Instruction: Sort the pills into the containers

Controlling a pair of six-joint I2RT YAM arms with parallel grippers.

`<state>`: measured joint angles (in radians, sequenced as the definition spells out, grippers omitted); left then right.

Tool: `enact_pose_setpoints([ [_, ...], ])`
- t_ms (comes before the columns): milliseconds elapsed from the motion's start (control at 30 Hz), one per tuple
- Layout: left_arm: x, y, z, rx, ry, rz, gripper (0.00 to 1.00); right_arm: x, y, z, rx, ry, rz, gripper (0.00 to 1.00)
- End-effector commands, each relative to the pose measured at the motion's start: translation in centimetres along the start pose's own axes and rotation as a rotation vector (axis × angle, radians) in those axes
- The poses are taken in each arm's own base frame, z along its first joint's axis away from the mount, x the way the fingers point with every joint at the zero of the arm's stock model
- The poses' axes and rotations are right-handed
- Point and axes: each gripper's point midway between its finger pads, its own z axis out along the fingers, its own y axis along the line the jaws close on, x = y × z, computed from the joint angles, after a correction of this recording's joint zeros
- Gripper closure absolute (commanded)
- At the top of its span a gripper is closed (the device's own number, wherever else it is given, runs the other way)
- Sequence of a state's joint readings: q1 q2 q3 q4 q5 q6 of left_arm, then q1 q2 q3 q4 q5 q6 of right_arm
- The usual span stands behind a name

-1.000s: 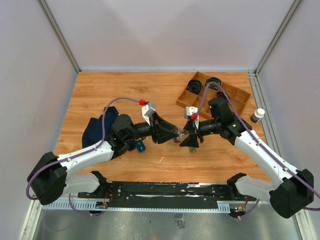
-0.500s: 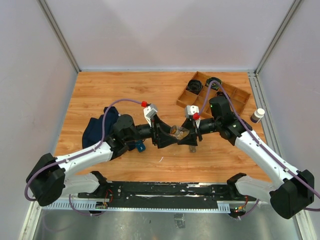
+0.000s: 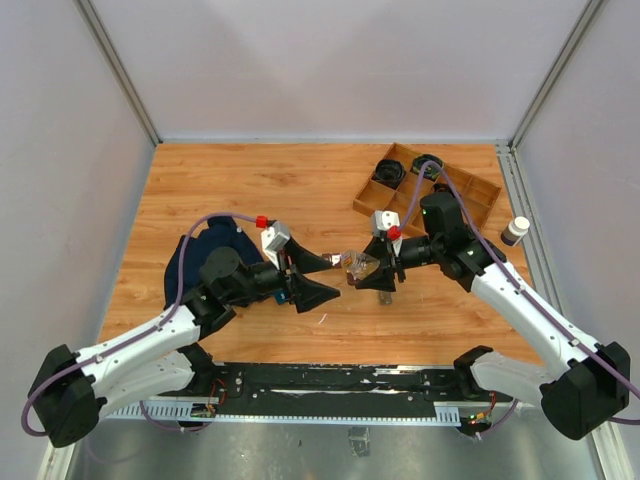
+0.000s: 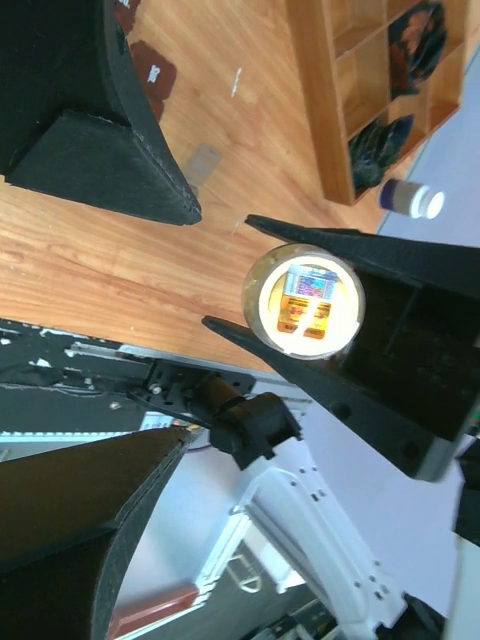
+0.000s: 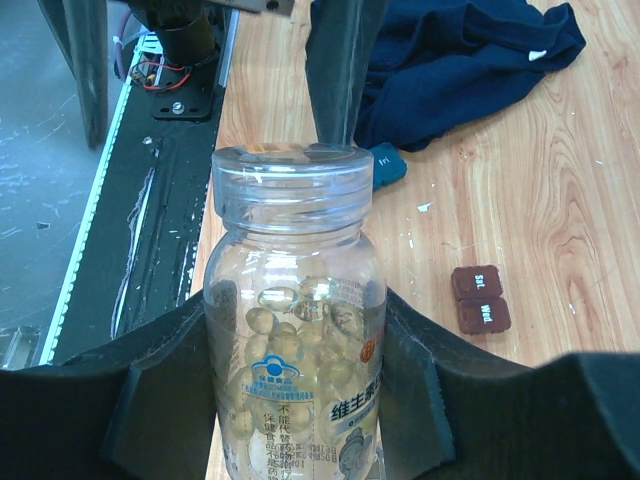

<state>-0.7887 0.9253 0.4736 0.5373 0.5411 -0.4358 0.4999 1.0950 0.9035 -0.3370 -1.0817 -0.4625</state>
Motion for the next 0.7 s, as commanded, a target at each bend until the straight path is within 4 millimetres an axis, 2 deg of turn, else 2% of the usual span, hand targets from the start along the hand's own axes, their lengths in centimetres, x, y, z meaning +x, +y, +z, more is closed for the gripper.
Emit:
enact_pose_setpoints([
  [0, -3.4, -0.2, -1.2, -0.084, -0.121, 0.001, 0.15, -0.9, -0.5, -0.6, 0.028, -0.019, -0.044, 0.99],
  [100, -5.9, 0.6, -1.9, -0.19, -0.205, -0.07, 0.19, -0.6, -0.9, -0.7, 0.047, -0.003, -0.044, 0.99],
  [200, -7.4, 1.2, -1.6, -0.257, -0.221, -0.158, 0.25, -0.5, -1.1, -0.7, 0.055, 0.002, -0.044, 0.99],
  [267, -7.6, 1.7, -1.2, -0.302, -0.214, -0.214, 0.27, -0.4, -1.2, -0.7, 0.057, 0.006, -0.042, 0.99],
  [433, -7.8, 2.1, 0.0, -0.393, -0.179, -0.219, 0.3, -0.3, -1.3, -0.6, 0.059, 0.008, -0.039, 0.99],
  [667, -7.1, 1.5, 2.1, -0.405, -0.107, -0.195, 0.3, -0.2, -1.4, -0.6, 0.063, 0.012, -0.037, 0.99],
])
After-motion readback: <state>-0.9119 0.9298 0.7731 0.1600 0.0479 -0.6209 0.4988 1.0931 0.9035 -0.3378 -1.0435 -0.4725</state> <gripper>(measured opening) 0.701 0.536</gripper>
